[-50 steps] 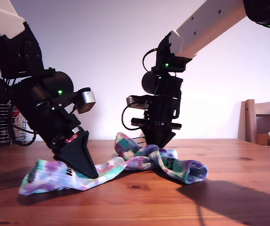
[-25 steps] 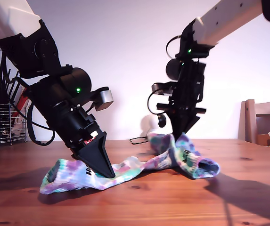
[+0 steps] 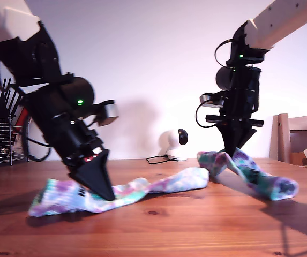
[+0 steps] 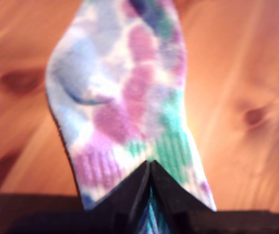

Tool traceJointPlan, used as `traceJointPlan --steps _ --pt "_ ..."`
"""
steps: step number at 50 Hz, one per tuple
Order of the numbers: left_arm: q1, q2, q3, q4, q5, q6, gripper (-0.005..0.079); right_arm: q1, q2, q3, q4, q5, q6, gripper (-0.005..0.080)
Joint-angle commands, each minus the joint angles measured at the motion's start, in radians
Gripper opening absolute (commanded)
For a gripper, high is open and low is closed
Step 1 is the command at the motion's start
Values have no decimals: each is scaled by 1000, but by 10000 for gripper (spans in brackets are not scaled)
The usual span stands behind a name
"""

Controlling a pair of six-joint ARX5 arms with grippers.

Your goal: Fold the socks in front of you. After folding them, place them to the left side.

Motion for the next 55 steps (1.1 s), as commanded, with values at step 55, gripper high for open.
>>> traceJointPlan --steps 55 --pt "122 87 -61 -69 -145 27 -20 134 -67 11 -41 -129 -92 198"
